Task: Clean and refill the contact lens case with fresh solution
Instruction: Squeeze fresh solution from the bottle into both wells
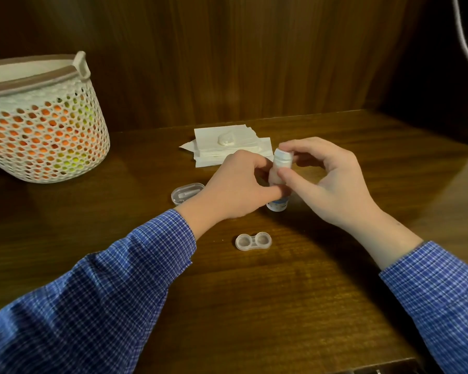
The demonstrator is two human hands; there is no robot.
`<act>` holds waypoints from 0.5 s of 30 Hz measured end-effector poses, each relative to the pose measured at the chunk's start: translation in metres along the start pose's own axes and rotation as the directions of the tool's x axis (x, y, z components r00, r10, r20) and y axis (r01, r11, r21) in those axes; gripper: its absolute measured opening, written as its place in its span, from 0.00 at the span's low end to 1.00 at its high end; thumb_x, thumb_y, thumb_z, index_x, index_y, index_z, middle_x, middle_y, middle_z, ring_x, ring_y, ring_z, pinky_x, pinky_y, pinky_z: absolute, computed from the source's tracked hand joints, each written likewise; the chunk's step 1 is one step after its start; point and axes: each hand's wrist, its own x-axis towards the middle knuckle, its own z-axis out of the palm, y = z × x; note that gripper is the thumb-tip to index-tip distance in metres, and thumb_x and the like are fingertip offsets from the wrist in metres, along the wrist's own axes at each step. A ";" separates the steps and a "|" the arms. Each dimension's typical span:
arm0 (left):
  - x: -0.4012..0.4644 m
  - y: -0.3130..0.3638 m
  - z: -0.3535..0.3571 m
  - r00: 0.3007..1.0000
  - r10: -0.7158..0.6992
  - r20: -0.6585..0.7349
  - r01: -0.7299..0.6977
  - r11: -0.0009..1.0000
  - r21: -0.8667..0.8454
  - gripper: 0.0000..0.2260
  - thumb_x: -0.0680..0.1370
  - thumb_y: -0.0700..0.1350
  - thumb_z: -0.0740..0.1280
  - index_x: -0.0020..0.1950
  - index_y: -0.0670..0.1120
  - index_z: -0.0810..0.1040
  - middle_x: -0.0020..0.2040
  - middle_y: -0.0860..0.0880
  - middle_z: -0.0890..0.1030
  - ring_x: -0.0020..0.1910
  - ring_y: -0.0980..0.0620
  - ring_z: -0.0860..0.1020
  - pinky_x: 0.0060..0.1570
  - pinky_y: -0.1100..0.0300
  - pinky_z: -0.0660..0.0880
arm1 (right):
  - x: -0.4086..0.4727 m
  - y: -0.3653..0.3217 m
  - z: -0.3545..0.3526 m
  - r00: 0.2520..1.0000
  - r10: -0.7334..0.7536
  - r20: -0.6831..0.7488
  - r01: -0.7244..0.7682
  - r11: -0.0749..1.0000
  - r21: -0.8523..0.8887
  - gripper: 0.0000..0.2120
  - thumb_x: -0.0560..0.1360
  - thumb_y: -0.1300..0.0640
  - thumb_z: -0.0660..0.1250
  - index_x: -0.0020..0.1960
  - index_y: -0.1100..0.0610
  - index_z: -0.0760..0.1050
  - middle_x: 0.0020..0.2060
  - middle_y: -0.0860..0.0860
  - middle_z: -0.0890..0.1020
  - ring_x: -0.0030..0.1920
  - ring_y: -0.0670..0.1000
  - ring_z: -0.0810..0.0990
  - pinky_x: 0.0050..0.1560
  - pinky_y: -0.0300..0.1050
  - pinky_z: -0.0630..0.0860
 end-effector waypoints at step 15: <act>-0.003 0.005 -0.004 0.999 -0.031 0.022 0.031 0.999 -0.032 0.04 0.78 0.48 0.75 0.46 0.49 0.82 0.22 0.66 0.76 0.19 0.68 0.74 0.16 0.75 0.61 | 0.000 0.001 0.002 0.999 -0.046 -0.013 0.046 0.999 -0.022 0.12 0.78 0.58 0.74 0.61 0.55 0.83 0.54 0.47 0.84 0.56 0.45 0.82 0.56 0.39 0.81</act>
